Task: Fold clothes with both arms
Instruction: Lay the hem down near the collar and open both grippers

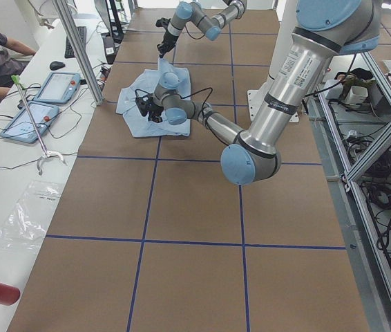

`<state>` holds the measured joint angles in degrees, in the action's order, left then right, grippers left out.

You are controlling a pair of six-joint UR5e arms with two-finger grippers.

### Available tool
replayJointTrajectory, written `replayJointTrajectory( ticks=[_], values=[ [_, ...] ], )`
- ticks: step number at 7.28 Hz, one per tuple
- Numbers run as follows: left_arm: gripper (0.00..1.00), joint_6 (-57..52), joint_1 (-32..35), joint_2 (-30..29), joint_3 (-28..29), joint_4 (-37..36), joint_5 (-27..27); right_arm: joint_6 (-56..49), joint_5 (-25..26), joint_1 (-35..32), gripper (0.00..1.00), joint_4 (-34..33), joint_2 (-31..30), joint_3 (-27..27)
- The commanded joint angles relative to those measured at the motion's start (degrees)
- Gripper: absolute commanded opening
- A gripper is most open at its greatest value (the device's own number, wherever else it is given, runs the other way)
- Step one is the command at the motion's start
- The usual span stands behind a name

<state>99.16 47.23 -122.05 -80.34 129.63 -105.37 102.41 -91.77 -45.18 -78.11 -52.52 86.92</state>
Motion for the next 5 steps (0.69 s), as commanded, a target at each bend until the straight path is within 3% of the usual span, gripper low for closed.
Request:
replayJointTrajectory(
  ticks=[1, 3, 5],
  values=[
    [0.00, 0.1, 0.4, -4.1, 10.0, 6.2, 0.9, -0.8, -1.4, -2.5, 0.00, 5.7, 6.7, -13.6],
    [0.00, 0.1, 0.4, -6.5, 15.7, 8.7, 3.5, -1.0, -1.3, -2.8, 0.00, 13.0, 6.7, -19.8],
    [0.00, 0.0, 0.4, -7.4, 17.1, 8.9, 4.3, -1.8, -1.4, -3.0, 0.00, 13.2, 6.8, -21.1]
  ],
)
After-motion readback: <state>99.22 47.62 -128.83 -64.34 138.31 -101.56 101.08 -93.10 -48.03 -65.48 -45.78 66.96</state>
